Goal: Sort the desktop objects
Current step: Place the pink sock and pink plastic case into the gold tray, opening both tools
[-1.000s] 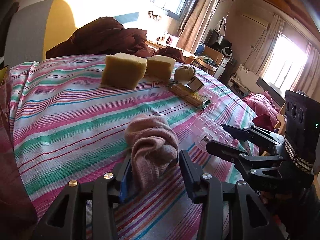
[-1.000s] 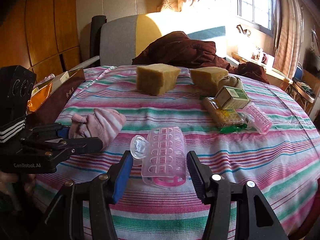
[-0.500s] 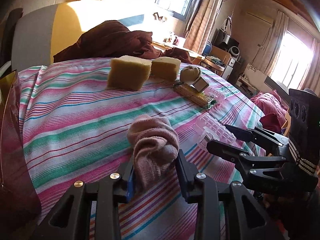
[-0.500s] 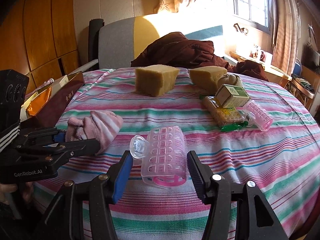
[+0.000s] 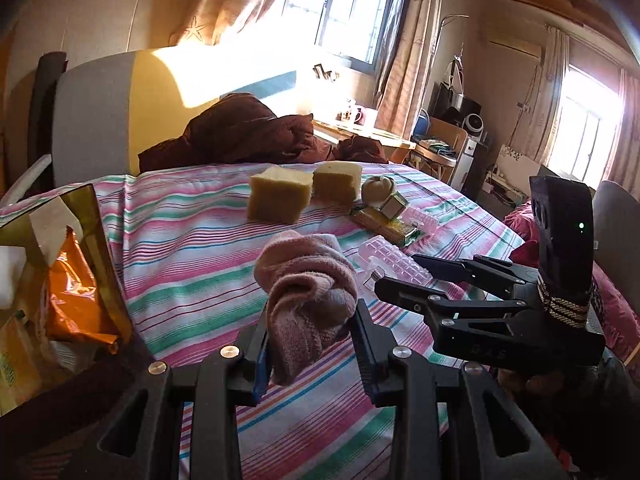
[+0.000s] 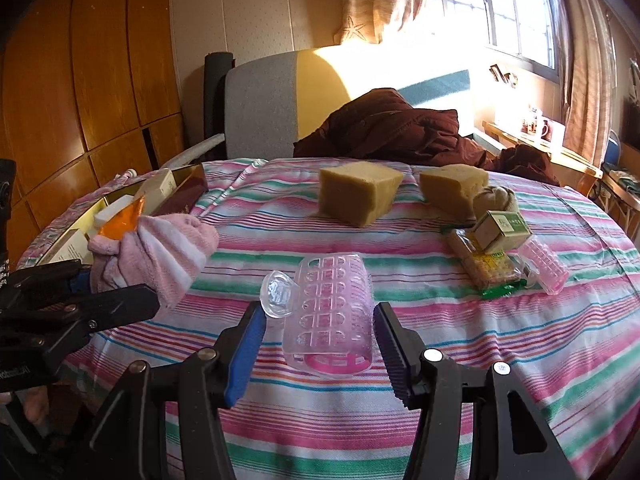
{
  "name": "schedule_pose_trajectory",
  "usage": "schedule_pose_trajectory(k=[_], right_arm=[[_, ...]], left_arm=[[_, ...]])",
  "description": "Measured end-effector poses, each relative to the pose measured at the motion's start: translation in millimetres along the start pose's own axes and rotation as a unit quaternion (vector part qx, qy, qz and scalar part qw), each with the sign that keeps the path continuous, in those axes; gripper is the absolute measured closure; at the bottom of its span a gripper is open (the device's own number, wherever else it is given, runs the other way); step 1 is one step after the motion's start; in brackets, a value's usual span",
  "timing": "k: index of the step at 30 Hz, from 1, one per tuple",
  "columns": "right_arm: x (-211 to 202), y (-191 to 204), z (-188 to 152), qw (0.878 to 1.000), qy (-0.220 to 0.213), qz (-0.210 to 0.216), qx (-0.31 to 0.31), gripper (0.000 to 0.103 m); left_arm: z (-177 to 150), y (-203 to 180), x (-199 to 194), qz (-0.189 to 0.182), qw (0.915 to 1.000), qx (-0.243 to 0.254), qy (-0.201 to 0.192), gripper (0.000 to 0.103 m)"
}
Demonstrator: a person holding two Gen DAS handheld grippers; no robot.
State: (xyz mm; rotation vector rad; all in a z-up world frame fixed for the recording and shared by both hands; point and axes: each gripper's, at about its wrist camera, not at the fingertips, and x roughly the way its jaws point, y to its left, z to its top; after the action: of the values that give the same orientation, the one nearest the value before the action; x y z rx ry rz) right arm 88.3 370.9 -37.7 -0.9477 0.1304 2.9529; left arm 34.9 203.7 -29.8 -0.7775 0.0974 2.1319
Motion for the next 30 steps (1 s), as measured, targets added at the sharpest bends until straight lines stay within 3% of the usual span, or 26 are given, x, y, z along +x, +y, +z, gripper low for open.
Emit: schedule_pose_trajectory(k=[8,17,25,30], right_arm=[[8,59,37,0.996,-0.026,0.072,-0.042,0.046],[27,129,72,0.983,-0.040,0.160,-0.079,0.046],[60,187,95,0.973,-0.025,0.192,-0.127,0.046],[95,218,110,0.970,0.004,0.201,-0.136,0.046]], left_arm=[[3,41,-59,0.057,0.9966,-0.034,-0.050,0.068],[-3,117,-101,0.144,0.9810,-0.099,-0.085,0.068],[-7,174,-115,0.188,0.9659,-0.155,-0.088,0.068],[6,201,-119,0.213,0.9589,-0.162,-0.095,0.068]])
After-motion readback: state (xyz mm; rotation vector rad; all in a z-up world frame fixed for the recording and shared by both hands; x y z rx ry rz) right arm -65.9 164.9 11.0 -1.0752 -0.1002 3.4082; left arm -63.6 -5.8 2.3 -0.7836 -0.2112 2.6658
